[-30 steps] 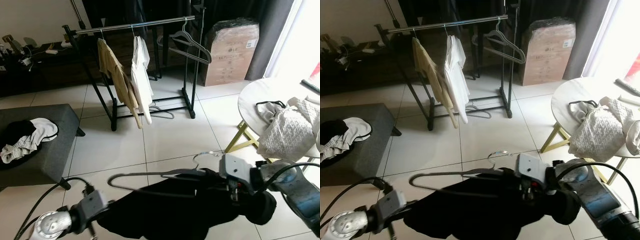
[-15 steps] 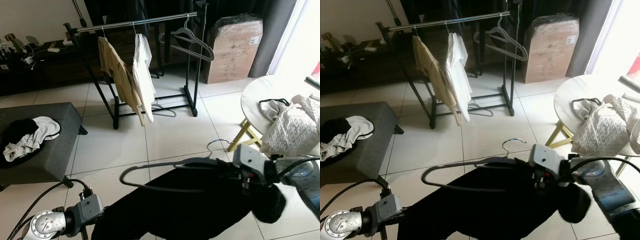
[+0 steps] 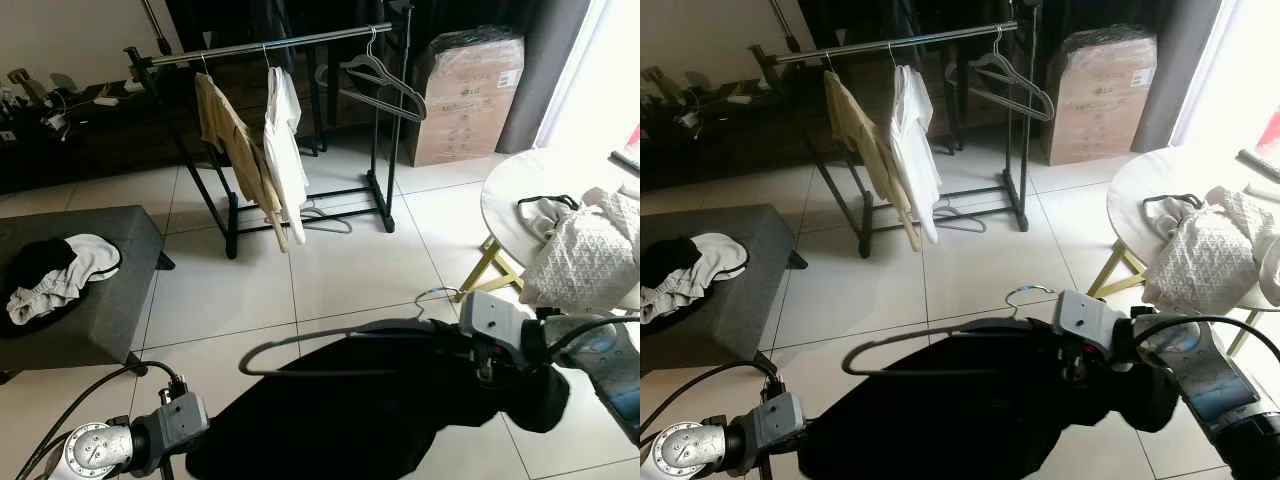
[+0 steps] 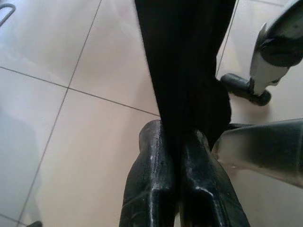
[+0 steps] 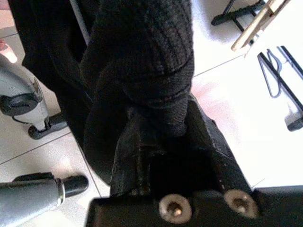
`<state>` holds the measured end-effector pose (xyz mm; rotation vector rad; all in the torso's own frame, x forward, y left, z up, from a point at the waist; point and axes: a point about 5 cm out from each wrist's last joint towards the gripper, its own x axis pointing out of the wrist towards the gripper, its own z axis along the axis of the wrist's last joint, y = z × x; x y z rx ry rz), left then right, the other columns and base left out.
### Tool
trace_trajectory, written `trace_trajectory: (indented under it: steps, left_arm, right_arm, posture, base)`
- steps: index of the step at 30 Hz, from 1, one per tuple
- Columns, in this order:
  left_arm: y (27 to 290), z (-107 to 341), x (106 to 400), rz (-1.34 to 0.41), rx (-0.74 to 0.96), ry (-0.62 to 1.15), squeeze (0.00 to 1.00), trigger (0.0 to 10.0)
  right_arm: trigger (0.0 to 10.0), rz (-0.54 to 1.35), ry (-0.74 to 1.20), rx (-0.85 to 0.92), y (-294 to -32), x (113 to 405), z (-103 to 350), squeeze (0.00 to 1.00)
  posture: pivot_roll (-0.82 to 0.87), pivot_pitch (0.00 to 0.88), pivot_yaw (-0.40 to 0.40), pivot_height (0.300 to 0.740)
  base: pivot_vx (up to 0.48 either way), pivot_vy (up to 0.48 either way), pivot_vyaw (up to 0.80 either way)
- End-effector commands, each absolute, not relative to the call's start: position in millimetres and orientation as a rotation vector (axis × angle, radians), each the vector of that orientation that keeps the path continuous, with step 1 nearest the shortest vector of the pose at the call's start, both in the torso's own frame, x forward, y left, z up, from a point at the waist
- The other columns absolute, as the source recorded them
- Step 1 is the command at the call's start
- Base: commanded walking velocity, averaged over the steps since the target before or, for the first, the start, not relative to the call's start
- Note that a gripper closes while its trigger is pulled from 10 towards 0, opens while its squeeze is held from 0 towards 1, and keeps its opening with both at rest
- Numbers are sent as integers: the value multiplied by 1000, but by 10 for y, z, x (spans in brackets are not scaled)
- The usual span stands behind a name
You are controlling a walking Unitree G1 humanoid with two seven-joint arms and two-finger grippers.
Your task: Hang hanger
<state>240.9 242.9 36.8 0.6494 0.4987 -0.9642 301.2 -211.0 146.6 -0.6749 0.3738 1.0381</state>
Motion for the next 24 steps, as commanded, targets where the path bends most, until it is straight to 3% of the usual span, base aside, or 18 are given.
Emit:
trace_trajectory:
  steps: [1,13,22,24]
  left_arm:
    - [2598,272,2267,-943,622,612,1000,10000]
    - [2440,470,2475,-950,594,537,1000,10000]
    - [2104,613,2772,-803,226,356,1000,10000]
    - [1966,647,2850,-779,68,315,1000,10000]
  right_arm:
    - [0,945,282,-657,-2190,3088,1695,0]
    - [0,1006,248,-629,-2009,3079,1770,0]
    - [0,1071,221,-634,-1876,3010,1822,0]
    - [0,1115,206,-637,-1816,2954,1866,0]
  posture:
    - [-145,171,103,740]
    - [-146,178,106,740]
    - [-150,186,108,740]
    - [-154,188,108,740]
  base:
    - [0,0,0]
    - [0,0,0]
    - [0,0,0]
    - [0,0,0]
